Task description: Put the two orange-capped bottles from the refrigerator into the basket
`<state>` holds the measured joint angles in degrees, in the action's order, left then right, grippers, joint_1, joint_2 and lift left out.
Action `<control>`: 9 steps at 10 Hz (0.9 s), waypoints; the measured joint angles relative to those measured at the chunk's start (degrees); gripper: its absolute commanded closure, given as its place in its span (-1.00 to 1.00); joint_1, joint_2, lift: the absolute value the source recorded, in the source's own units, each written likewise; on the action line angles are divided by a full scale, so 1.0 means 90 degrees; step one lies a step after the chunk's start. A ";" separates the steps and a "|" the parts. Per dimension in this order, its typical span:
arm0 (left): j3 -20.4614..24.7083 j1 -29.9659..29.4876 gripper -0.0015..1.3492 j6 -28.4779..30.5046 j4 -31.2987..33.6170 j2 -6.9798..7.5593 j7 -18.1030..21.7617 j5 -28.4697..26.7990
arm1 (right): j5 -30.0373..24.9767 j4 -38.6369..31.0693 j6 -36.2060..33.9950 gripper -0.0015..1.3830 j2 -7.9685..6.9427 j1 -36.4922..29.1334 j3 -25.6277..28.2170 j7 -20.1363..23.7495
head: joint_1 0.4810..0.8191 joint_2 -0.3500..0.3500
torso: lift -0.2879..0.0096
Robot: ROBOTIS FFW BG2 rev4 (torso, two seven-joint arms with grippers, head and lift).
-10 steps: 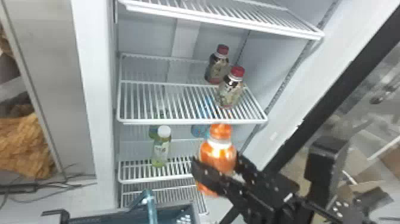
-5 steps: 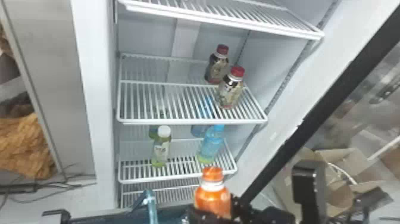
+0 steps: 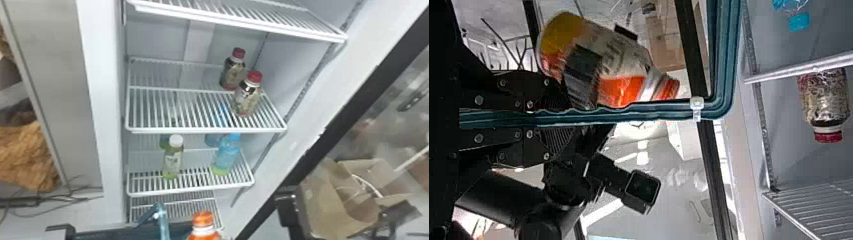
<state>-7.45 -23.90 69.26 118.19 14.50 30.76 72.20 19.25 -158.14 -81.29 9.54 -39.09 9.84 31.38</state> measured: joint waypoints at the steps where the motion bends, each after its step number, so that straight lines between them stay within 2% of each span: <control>1: 0.0001 -0.0005 0.79 -0.0001 0.0000 -0.0005 0.0000 0.0005 | 0.0048 0.0225 -0.0090 -0.13 0.0037 0.0141 -0.0096 0.0067 | 0.27 -1.00 | 0.67; 4: 0.0004 -0.0008 0.79 -0.0007 0.0000 -0.0008 0.0004 0.0028 | 0.0179 0.0953 0.0230 -0.85 0.0064 0.0457 -0.0313 0.0208 | 0.27 -1.00 | 0.67; 6: 0.0009 -0.0015 0.79 -0.0008 0.0005 -0.0012 0.0005 0.0030 | 0.0166 0.0970 0.0581 -0.85 0.0064 0.0404 -0.0310 0.0208 | 0.27 -1.00 | 0.67; 7: 0.0014 -0.0015 0.79 -0.0009 0.0003 -0.0011 0.0003 0.0024 | 0.0046 0.0828 0.1033 -0.85 0.0040 0.0292 -0.0276 0.0208 | 0.27 -1.00 | 0.67; 8: 0.0016 -0.0016 0.79 -0.0008 -0.0004 -0.0008 -0.0026 0.0006 | -0.0191 0.0641 0.1792 -0.85 -0.0046 0.0126 -0.0200 0.0317 | 0.27 -1.00 | 0.67; 9: 0.0015 -0.0017 0.79 -0.0015 -0.0006 -0.0008 0.0006 0.0010 | -0.0385 0.0540 0.2568 -0.85 -0.0129 -0.0033 -0.0144 0.0072 | 0.27 -1.00 | 0.67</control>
<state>-7.31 -24.05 69.12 118.14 14.42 30.81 72.29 15.79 -153.27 -58.18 8.38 -39.38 8.54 32.02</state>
